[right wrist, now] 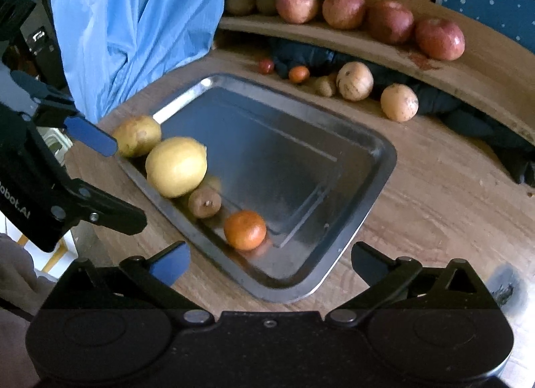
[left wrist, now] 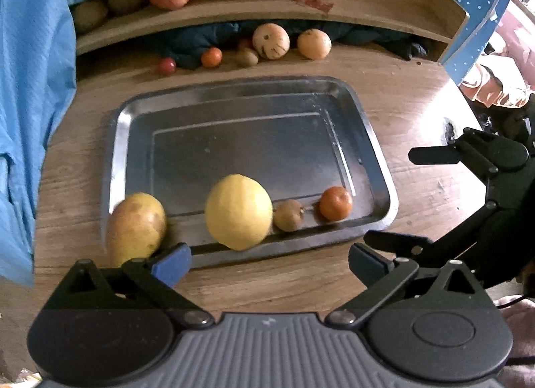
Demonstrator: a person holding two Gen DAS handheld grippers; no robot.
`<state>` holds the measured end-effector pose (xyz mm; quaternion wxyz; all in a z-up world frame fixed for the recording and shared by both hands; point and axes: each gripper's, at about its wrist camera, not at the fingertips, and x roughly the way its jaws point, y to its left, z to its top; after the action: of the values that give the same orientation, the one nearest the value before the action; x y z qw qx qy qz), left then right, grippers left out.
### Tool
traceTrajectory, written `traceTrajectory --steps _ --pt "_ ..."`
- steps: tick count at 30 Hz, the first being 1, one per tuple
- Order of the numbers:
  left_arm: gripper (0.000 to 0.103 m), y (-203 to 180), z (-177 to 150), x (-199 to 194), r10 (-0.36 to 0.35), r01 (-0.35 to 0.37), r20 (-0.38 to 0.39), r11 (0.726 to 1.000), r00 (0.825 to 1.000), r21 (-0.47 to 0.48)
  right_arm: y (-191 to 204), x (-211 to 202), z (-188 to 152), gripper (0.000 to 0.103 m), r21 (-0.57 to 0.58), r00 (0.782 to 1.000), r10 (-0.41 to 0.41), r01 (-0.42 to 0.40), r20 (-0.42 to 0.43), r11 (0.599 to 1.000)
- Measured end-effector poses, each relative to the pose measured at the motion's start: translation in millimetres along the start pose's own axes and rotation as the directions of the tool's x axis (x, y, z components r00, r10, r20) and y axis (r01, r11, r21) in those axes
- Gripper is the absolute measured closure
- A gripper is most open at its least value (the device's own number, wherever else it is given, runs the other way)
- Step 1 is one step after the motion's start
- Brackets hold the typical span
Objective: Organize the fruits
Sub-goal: 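Reach the left tool to the red cherry tomato while the right tool reaches a small tangerine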
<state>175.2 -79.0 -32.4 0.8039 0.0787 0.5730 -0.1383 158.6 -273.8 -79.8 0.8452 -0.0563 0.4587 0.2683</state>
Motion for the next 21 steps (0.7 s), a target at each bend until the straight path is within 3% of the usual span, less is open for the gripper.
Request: traceTrajectory --steps 6,21 --pt "0.001 7.2 17.1 -7.8 0.02 -0.021 0.03 1.0 0.999 0.014 -5.6 -1.6 10.9 0.001 0.045 0.999 -0.026 0.025 0.036 0.999" --pt "0.001 21.7 78.8 10.9 0.023 -0.037 0.116 0.992 0.993 0.125 -31.5 3.2 48.4 0.001 0.222 0.973 -0.214 0.191 0.083 0.956"
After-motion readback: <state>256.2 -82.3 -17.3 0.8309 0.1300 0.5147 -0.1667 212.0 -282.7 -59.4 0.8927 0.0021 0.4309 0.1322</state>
